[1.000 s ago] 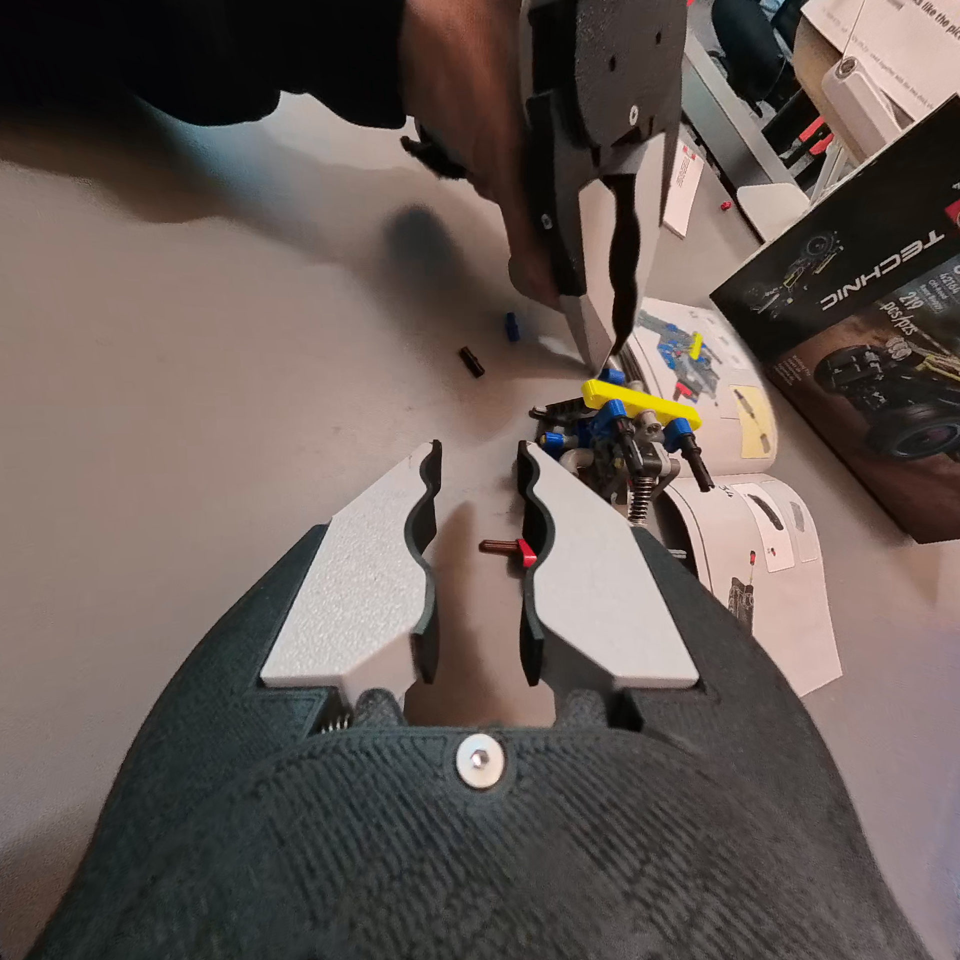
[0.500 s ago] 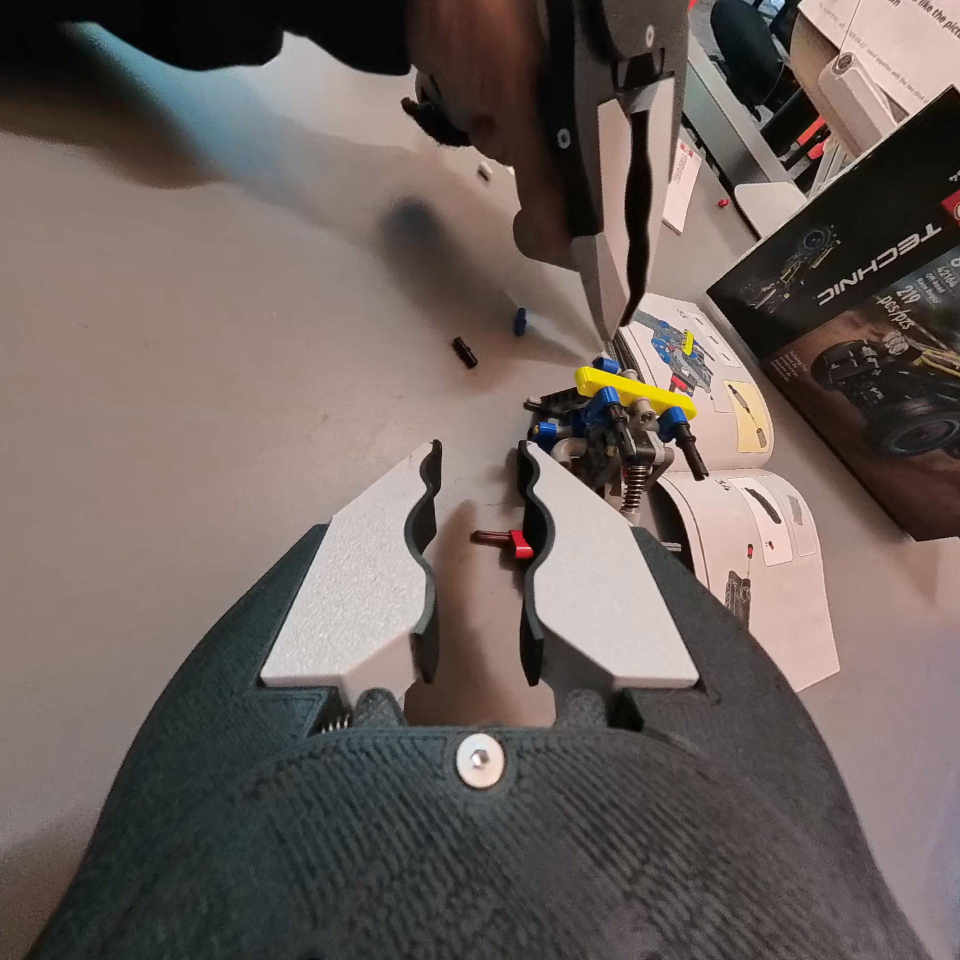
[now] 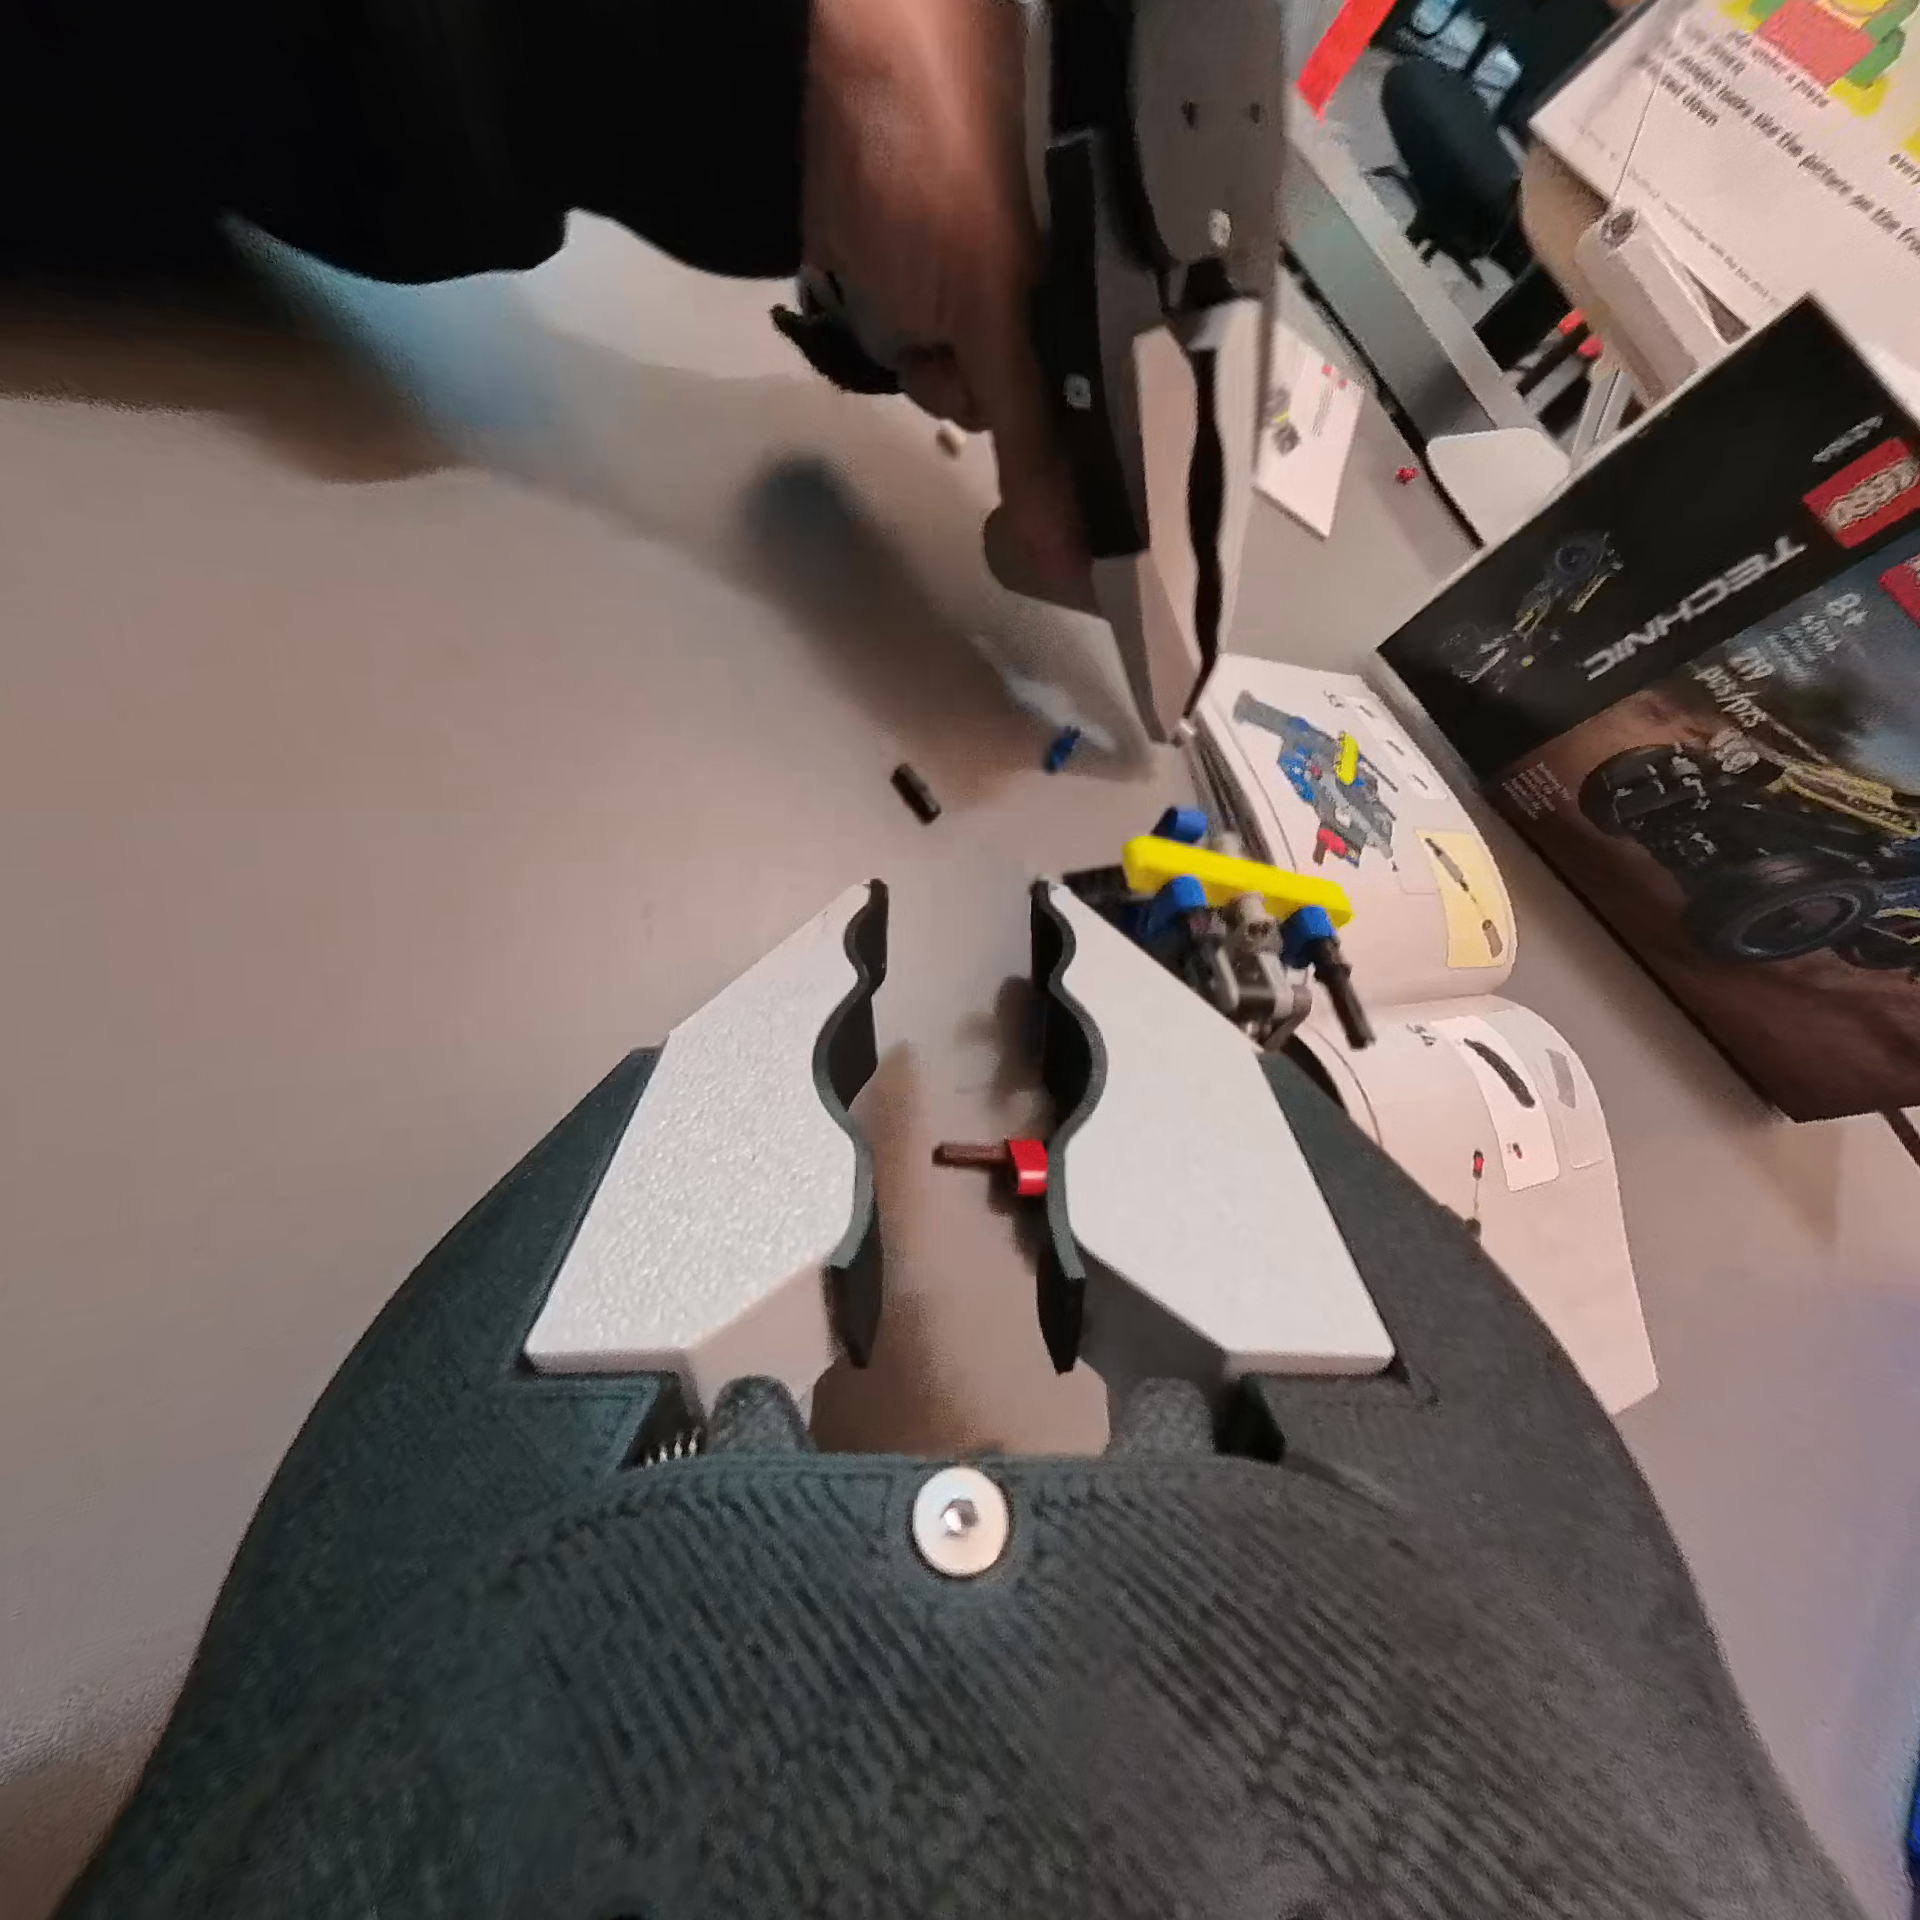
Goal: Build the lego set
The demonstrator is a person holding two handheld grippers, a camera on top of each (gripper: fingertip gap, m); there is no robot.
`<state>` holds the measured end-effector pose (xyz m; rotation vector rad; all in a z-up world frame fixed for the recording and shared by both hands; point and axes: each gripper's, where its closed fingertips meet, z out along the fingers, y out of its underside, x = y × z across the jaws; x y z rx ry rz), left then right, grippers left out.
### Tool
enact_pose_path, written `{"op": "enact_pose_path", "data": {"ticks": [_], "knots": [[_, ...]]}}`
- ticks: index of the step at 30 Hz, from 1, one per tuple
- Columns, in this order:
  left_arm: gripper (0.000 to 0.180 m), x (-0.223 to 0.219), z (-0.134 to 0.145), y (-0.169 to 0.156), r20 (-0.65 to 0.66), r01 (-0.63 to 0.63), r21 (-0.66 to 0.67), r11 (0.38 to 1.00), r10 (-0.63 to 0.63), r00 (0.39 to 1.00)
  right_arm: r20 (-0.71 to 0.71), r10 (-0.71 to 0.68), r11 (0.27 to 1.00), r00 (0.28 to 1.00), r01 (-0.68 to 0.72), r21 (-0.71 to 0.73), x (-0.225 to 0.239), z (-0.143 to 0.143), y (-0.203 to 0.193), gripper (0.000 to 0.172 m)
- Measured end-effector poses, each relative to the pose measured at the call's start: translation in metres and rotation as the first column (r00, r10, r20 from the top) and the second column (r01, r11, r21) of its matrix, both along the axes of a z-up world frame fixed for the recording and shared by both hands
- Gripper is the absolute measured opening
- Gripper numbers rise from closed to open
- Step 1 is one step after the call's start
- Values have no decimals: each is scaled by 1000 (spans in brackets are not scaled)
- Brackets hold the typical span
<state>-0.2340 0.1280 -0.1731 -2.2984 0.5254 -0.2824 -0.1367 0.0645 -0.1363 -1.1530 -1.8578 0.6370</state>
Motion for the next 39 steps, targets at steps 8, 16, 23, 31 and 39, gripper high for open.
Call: {"op": "enact_pose_path", "data": {"ticks": [8,16,23,31,39], "knots": [[4,14,11,-16,-87,387,80,919,-380,921,58,-111,990,992,115,-86,-31,-5,-12,22],[4,18,-14,-17,-46,376,-49,925,-378,925,52,-258,964,965,260,-57,-23,-9,-3,18],[5,15,-13,-53,-13,316,-3,949,-316,949,63,-177,983,982,179,-29,-51,-21,-27,20],[5,17,-10,-72,-10,316,53,947,-316,949,87,-235,972,968,234,21,-56,-32,-11,20],[5,17,-12,-51,17,325,11,946,-325,946,102,-251,967,963,253,-9,-52,-34,-10,16]]}}
